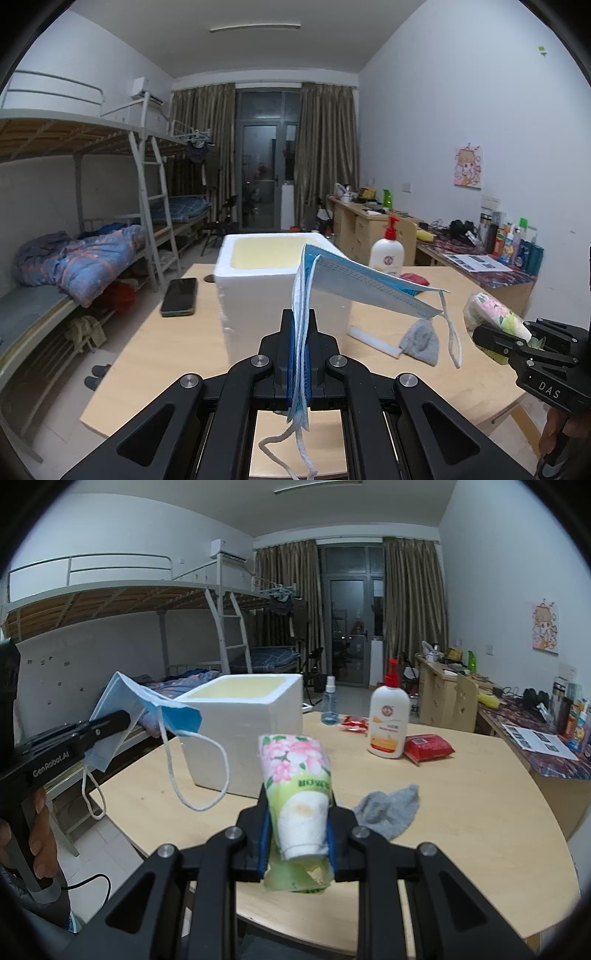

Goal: Organize soft objects
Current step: 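Carry the blue mask and tissue packet above the white foam box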

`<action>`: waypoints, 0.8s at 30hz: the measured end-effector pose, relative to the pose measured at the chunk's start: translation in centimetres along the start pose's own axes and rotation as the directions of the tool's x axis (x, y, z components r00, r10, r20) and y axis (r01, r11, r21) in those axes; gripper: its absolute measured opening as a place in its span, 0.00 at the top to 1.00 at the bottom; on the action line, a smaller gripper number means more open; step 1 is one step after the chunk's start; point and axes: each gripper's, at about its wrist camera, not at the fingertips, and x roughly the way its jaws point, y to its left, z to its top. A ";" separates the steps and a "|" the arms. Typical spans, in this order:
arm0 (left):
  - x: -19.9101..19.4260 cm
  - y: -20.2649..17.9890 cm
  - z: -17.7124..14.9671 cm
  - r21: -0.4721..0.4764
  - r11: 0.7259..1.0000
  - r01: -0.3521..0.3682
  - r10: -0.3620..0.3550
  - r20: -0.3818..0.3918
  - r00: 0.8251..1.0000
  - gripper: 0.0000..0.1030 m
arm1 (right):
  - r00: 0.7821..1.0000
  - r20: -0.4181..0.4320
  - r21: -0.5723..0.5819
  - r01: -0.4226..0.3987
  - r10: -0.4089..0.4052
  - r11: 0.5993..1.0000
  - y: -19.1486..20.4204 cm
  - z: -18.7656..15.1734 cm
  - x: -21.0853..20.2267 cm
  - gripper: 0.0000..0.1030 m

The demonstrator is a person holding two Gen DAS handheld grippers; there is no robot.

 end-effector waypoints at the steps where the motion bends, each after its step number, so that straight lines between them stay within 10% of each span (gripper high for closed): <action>1: 0.0 0.2 0.1 -0.003 1.000 -0.009 0.009 0.001 1.000 0.96 | 1.000 0.001 -0.005 -0.011 0.011 1.000 0.2 0.2 0.3 0.73; 24: 0.8 5.4 0.9 -0.071 0.983 -0.168 0.167 -0.022 0.986 0.96 | 0.984 -0.028 -0.083 -0.175 0.174 0.981 4.2 2.9 5.2 0.73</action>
